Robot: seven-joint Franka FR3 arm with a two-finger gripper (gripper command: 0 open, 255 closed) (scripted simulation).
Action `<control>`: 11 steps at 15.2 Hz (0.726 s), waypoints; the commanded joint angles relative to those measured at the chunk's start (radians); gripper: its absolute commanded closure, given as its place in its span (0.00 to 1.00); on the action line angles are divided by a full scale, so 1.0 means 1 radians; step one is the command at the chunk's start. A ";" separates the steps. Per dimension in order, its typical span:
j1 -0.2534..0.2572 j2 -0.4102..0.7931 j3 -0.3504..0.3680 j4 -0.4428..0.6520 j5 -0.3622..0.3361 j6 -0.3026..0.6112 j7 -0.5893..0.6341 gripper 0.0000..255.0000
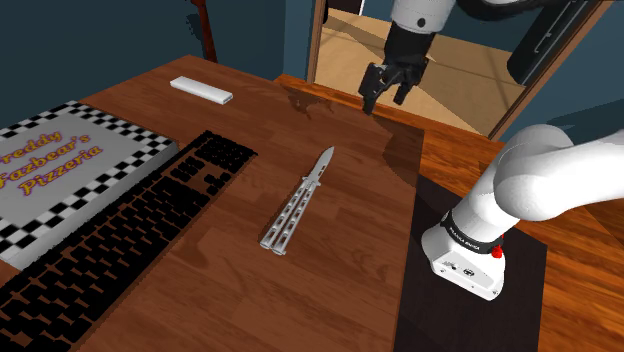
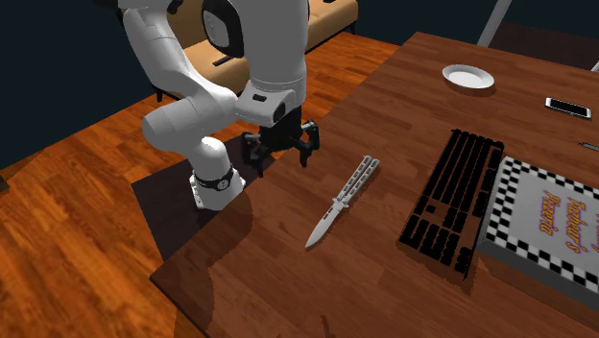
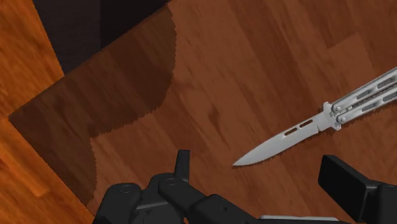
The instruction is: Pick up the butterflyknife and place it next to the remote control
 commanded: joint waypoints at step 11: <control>-0.052 0.272 0.355 -0.030 0.202 0.338 0.576 0.00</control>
